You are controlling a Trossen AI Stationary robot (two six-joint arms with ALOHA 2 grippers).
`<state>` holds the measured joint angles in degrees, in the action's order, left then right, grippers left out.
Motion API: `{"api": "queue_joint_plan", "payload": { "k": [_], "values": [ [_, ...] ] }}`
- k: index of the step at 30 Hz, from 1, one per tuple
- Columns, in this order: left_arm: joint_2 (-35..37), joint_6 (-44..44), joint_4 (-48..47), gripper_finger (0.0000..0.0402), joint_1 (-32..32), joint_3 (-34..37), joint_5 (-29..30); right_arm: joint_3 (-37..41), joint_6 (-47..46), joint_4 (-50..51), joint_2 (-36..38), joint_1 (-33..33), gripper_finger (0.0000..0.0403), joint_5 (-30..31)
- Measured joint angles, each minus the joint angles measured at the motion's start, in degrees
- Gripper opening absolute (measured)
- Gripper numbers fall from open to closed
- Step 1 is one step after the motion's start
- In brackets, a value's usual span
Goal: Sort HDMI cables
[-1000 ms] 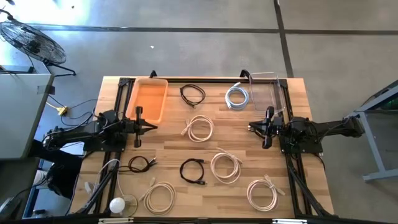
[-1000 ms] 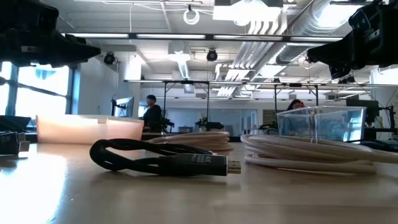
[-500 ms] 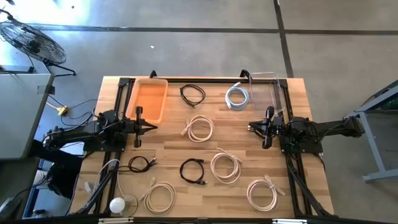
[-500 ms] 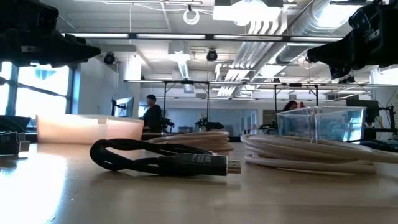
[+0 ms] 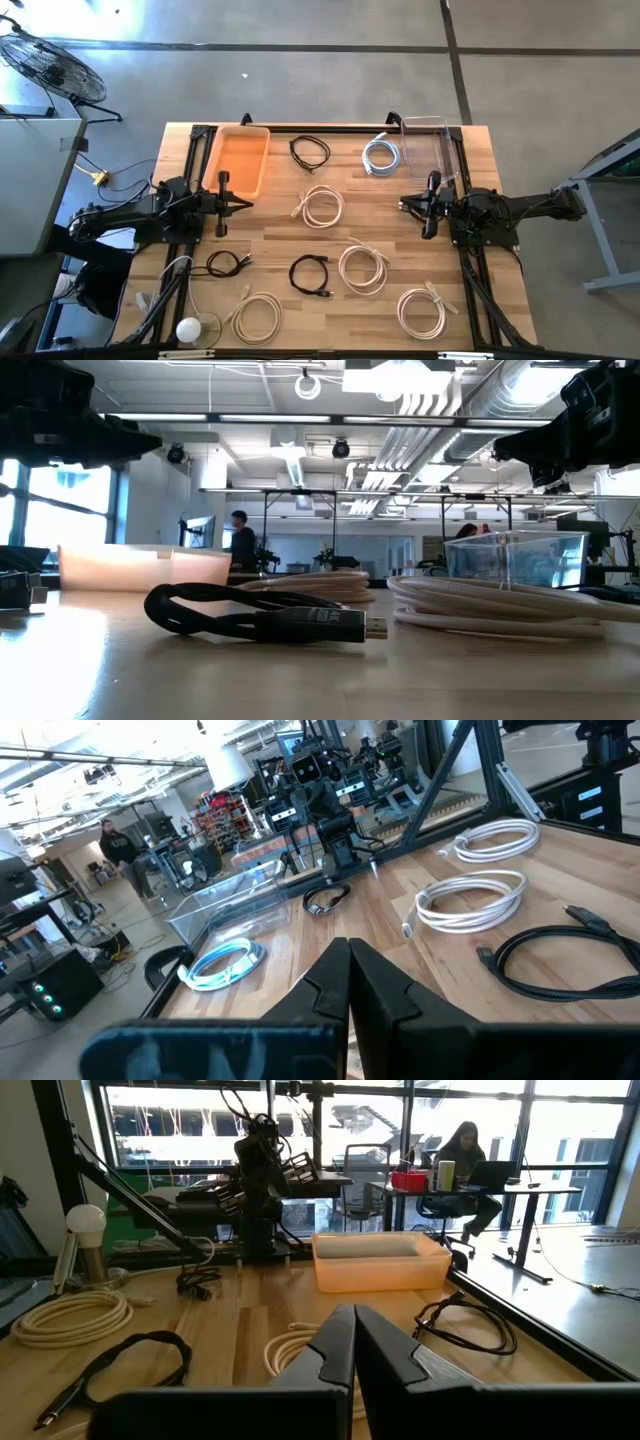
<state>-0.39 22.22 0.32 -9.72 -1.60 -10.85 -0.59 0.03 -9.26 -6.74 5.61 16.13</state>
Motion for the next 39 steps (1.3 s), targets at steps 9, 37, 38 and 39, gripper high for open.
{"api": "queue_joint_plan", "payload": {
  "k": [9,37,38,39],
  "values": [
    [-0.01,0.00,0.01,0.0000,0.00,-0.01,0.00,-0.01,0.00,0.00,0.02,0.00,0.0002,-0.01],
    [-0.01,0.00,0.00,0.0000,0.00,0.01,0.00,0.00,0.00,0.01,0.01,-0.02,0.0002,-0.01],
    [0.01,0.00,0.00,0.0000,0.00,-0.01,0.00,0.00,0.00,0.00,0.00,-0.02,0.0003,0.00],
    [0.00,0.00,0.00,0.0000,0.00,0.00,0.00,-0.01,0.00,0.01,0.00,-0.01,0.0003,0.00]
  ]
}}
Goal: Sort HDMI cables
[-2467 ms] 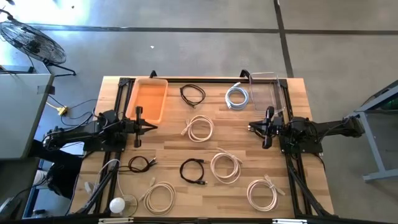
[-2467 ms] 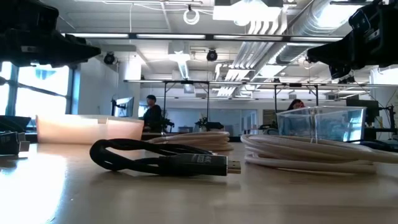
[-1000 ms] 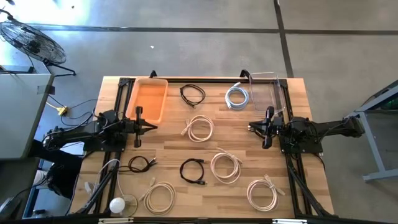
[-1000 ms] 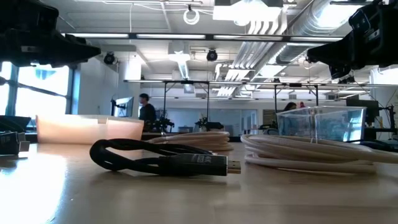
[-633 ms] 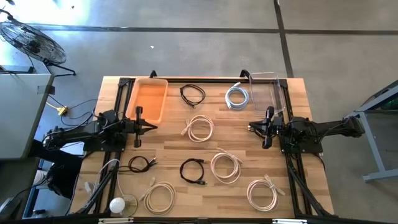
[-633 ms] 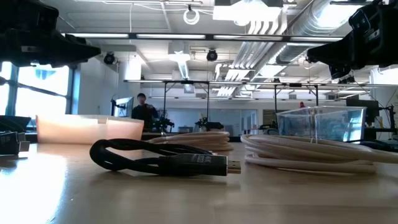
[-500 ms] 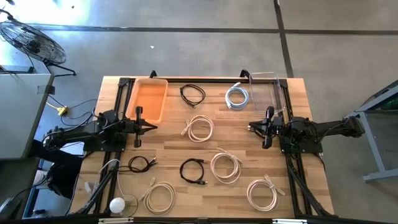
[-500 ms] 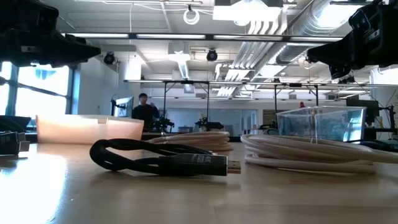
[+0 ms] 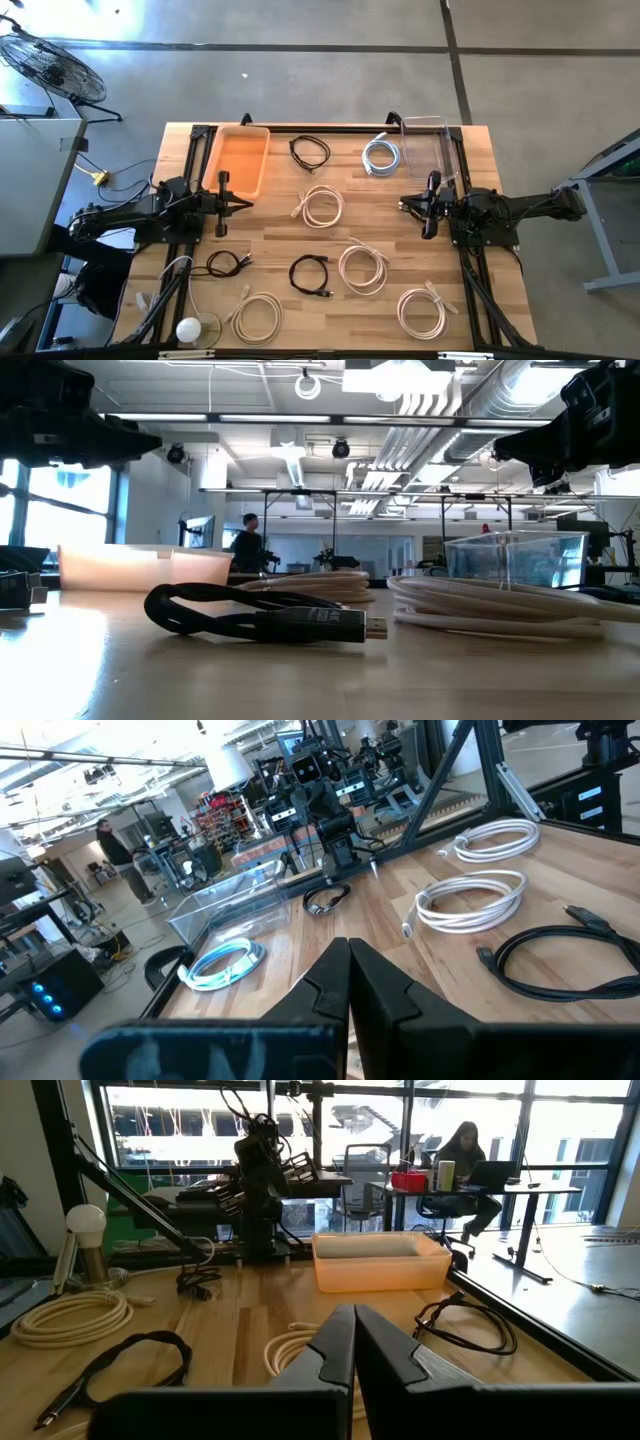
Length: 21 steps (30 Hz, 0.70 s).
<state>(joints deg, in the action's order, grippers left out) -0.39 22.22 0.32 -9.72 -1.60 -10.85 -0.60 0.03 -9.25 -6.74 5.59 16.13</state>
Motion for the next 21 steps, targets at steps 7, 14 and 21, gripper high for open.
{"api": "queue_joint_plan", "payload": {
  "k": [7,14,21],
  "values": [
    [0.00,0.00,0.01,0.0000,0.00,0.01,0.00,0.00,0.00,-0.01,0.01,-0.01,0.0003,-0.01],
    [0.01,0.00,0.02,0.0000,0.00,0.02,0.00,0.02,0.00,-0.01,0.00,-0.01,0.0002,0.01],
    [-0.01,0.00,-0.01,0.0000,0.00,0.02,1.55,0.01,-0.21,-0.01,0.00,0.01,0.0003,-0.01]
  ]
}}
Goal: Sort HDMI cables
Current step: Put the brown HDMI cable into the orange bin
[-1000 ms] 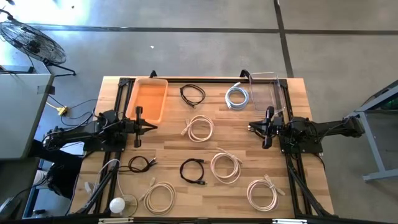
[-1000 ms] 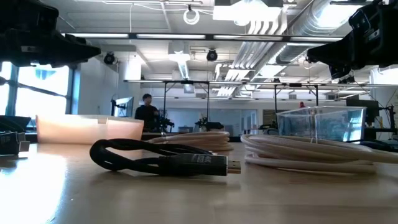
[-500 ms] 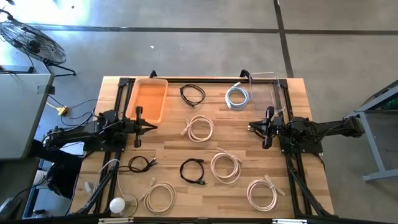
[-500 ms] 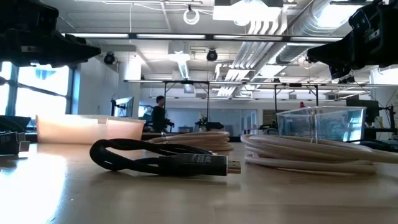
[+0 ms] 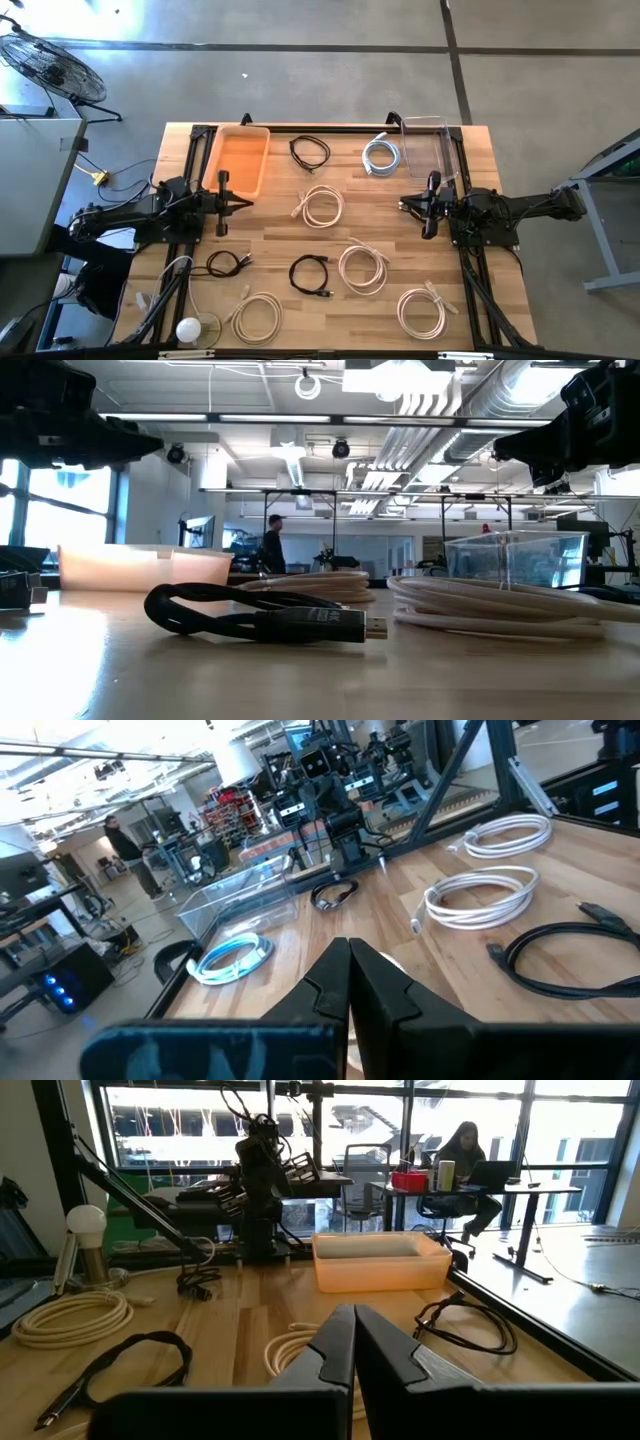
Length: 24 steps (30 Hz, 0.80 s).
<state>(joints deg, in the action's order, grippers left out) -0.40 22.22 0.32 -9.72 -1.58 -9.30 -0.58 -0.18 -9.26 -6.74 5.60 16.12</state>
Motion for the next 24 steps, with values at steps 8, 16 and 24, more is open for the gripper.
{"api": "queue_joint_plan", "payload": {
  "k": [8,16,24],
  "values": [
    [-0.01,0.49,1.63,0.0000,0.00,0.02,-0.27,-0.02,-15.80,0.00,0.02,0.01,0.0003,0.16],
    [-0.01,-2.43,2.55,0.0000,0.00,-0.26,-1.22,-0.02,-14.85,0.00,0.00,0.01,0.0003,0.00],
    [-0.01,-2.53,0.75,0.0000,0.00,-0.41,-1.85,0.00,-12.88,0.45,0.00,0.01,0.0002,-1.62]
  ]
}}
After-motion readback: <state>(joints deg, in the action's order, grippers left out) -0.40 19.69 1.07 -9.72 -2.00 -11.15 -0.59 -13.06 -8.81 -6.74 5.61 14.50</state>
